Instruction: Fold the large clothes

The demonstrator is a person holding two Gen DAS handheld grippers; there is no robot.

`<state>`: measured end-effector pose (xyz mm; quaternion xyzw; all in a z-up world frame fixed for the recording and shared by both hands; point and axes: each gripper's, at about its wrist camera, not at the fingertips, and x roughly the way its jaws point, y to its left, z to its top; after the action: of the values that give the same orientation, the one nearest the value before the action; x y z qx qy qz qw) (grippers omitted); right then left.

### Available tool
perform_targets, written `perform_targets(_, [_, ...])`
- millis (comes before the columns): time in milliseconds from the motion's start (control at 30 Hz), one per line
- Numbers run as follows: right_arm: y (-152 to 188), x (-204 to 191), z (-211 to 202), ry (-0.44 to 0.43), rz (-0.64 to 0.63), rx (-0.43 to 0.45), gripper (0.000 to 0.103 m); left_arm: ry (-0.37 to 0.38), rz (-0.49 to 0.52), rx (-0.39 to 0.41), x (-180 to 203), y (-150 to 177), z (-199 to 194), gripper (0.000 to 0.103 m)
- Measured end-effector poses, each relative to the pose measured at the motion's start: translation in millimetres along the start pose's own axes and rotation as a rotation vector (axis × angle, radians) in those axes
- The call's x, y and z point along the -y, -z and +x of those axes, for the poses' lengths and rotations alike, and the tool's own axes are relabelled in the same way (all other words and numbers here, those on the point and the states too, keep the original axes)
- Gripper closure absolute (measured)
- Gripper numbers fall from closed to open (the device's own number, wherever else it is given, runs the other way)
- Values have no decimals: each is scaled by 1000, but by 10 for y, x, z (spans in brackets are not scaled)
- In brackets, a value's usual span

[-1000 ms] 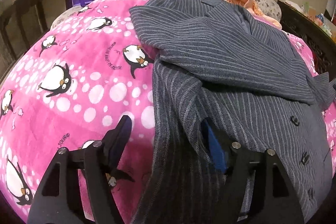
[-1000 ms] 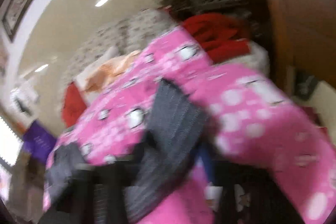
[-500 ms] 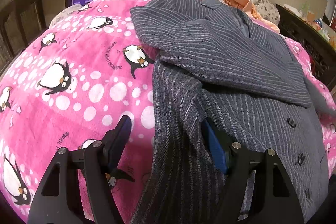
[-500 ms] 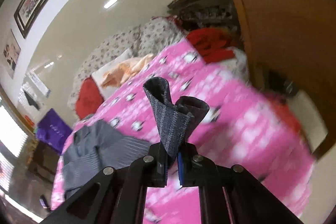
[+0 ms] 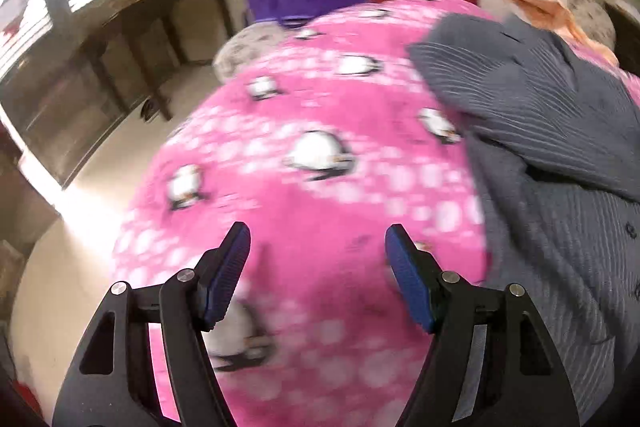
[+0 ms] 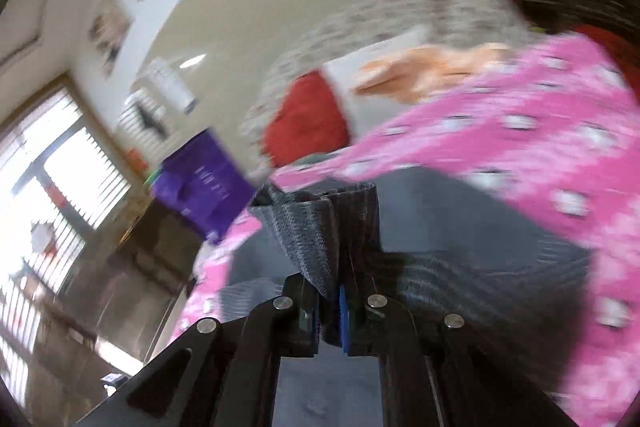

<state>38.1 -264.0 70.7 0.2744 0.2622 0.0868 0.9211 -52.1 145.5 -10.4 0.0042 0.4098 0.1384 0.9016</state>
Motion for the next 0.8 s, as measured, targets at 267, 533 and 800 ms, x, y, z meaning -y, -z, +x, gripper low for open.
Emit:
perform_targets(267, [755,-1500,1562,-170,-232,-199,97,-62,-105,-7,-619,65,-95,33])
perform_targets(533, [1696,-1367,2013,-46,-327,-430,65,-65,-100,-3,-632,17,-137,33])
perform_targets(800, [1211,-662,771,99,-434,-248,52,62,-23,60,-54,-390,-215,33])
